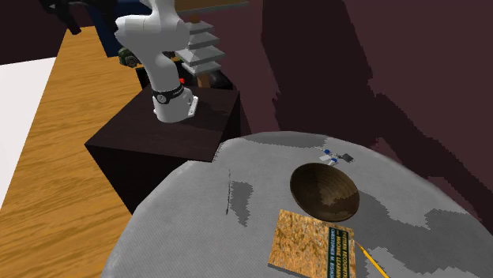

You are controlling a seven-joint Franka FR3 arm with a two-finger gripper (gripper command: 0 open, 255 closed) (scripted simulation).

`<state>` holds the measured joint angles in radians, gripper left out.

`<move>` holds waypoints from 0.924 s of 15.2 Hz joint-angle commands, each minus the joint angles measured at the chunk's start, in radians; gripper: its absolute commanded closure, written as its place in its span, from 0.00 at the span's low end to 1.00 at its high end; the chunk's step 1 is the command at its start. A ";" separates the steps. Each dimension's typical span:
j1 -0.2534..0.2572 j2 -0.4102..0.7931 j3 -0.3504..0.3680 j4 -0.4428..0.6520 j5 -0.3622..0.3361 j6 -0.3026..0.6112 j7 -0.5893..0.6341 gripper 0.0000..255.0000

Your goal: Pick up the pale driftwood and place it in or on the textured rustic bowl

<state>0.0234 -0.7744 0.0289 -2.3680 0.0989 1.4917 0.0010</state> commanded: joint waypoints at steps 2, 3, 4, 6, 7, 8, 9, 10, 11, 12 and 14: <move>0.007 0.012 0.017 -0.016 0.010 0.026 0.012 0.00; 0.013 0.025 0.034 -0.031 0.019 0.053 0.025 0.00; 0.020 0.039 0.050 -0.044 0.028 0.079 0.037 0.00; 0.032 0.072 0.085 -0.068 0.047 0.133 0.061 0.00; 0.039 0.091 0.102 -0.078 0.055 0.161 0.073 0.00; 0.045 0.111 0.119 -0.087 0.063 0.188 0.085 0.00; 0.052 0.133 0.136 -0.094 0.071 0.216 0.097 0.00; 0.058 0.156 0.153 -0.101 0.078 0.244 0.109 0.00; 0.064 0.181 0.170 -0.105 0.084 0.272 0.121 0.00; 0.069 0.206 0.187 -0.109 0.090 0.300 0.134 0.00; 0.079 0.262 0.221 -0.112 0.099 0.356 0.159 0.00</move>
<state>0.0984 -0.5399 0.2345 -2.4711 0.1947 1.8122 0.1508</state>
